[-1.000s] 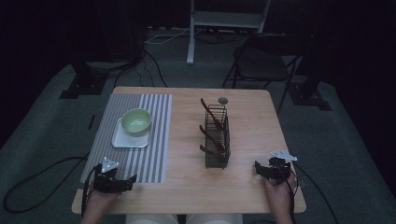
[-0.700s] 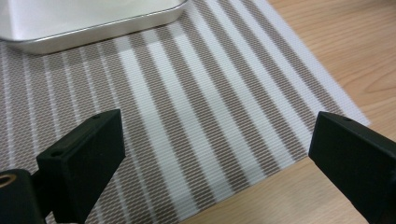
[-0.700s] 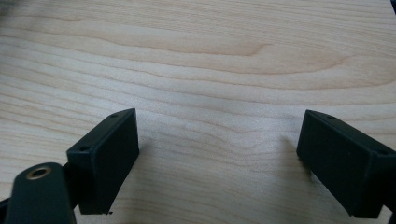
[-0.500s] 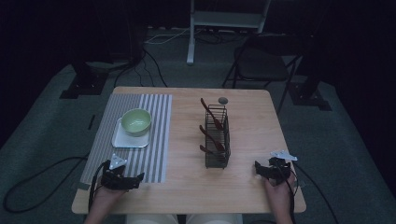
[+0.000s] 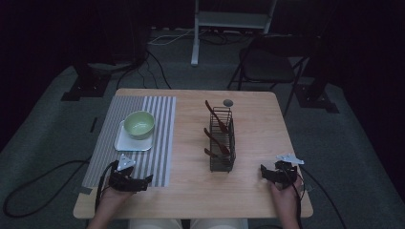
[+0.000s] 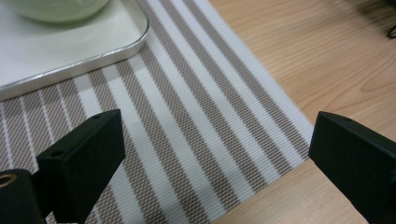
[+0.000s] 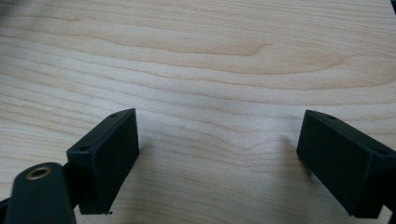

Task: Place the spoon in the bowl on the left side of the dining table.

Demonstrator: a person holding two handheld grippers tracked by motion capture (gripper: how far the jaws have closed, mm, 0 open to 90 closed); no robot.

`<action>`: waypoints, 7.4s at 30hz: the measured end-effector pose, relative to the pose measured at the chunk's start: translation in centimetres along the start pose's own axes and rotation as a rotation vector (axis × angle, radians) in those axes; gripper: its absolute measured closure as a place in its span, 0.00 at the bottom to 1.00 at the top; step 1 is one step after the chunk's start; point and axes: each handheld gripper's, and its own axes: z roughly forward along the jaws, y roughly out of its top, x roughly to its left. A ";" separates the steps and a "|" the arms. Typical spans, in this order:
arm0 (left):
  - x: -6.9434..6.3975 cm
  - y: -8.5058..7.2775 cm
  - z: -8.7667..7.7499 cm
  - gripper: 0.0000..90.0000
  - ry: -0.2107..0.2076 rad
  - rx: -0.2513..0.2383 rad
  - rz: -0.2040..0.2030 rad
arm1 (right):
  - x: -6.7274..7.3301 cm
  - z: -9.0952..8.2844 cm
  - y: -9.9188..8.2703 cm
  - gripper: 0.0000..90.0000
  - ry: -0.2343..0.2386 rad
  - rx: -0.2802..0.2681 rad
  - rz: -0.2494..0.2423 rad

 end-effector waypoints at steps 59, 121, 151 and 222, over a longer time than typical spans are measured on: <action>-4.5 8.2 1.0 0.05 -0.094 -0.091 0.150 | 0.0 0.0 0.0 0.13 0.000 -0.001 -0.001; -10.0 17.4 3.6 0.40 -0.216 -0.187 0.209 | 0.0 0.0 0.0 0.14 0.001 -0.002 -0.001; -11.5 18.4 6.1 0.86 -0.226 -0.137 0.294 | -0.1 0.0 0.0 0.14 0.002 -0.003 -0.003; -9.6 20.0 -3.3 0.94 -0.294 -0.347 0.238 | 0.0 0.0 0.0 0.14 0.002 -0.003 -0.003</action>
